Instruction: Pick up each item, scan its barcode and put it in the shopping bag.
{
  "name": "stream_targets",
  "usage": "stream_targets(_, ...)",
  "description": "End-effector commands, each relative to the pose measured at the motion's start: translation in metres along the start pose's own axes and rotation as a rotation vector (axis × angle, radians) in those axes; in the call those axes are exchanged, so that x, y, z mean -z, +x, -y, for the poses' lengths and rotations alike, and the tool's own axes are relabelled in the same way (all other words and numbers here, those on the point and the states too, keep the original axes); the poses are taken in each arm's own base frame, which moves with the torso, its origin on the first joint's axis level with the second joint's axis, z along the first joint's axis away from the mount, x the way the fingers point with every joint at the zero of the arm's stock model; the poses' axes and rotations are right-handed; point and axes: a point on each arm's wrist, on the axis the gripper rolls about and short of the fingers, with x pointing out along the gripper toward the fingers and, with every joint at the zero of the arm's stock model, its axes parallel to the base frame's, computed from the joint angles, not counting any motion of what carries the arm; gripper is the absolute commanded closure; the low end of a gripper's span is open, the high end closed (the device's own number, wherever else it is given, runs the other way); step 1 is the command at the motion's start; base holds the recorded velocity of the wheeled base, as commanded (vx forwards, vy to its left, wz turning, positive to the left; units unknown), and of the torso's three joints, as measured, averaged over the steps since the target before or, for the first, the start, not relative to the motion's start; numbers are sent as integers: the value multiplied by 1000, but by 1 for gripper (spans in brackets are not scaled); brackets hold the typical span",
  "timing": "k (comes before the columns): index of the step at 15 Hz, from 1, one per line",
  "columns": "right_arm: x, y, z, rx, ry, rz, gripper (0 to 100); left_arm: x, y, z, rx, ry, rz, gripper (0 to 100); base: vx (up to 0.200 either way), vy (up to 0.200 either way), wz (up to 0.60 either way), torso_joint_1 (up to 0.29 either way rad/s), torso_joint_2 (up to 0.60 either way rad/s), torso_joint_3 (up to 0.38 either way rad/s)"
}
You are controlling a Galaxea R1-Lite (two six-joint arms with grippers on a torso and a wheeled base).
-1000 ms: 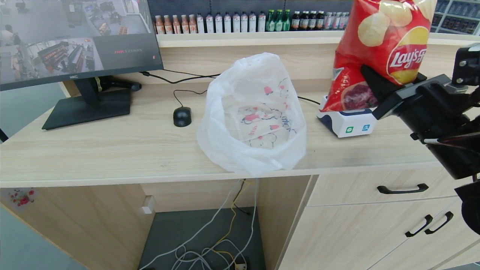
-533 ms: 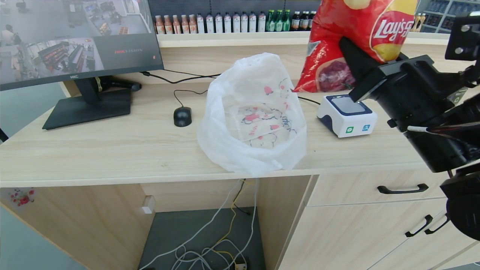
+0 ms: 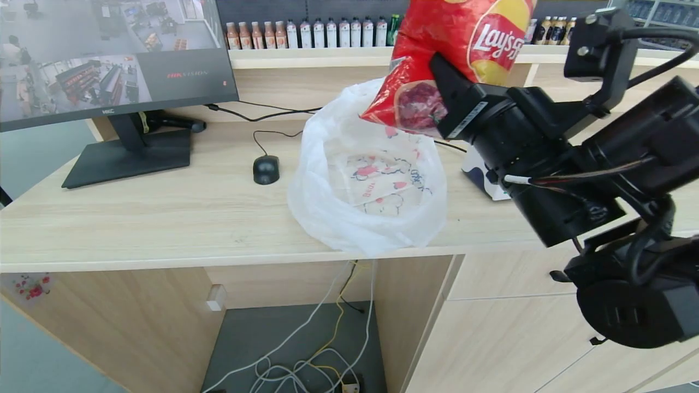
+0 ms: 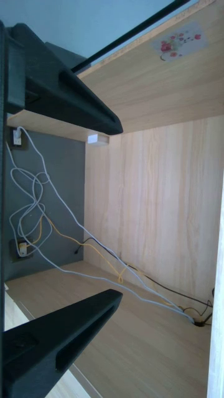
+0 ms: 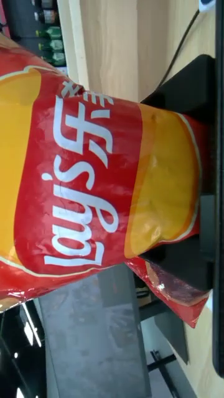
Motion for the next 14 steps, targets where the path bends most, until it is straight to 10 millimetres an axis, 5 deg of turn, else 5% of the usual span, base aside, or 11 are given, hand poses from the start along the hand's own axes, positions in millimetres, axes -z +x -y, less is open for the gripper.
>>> stream_targets(1,28,10,-4,29,3,-44,100,0,0,0,1,0,1,0,0,0,0,0,0,0)
stream_targets(9,76,3,-6,117,9,-157,100,0,0,0,0,-2,1,0,0,0,0,0,0,0)
stream_targets(14,82,-8,-6,113,-2,-198,100,0,0,0,0,0,1,0,0,0,0,0,0,0)
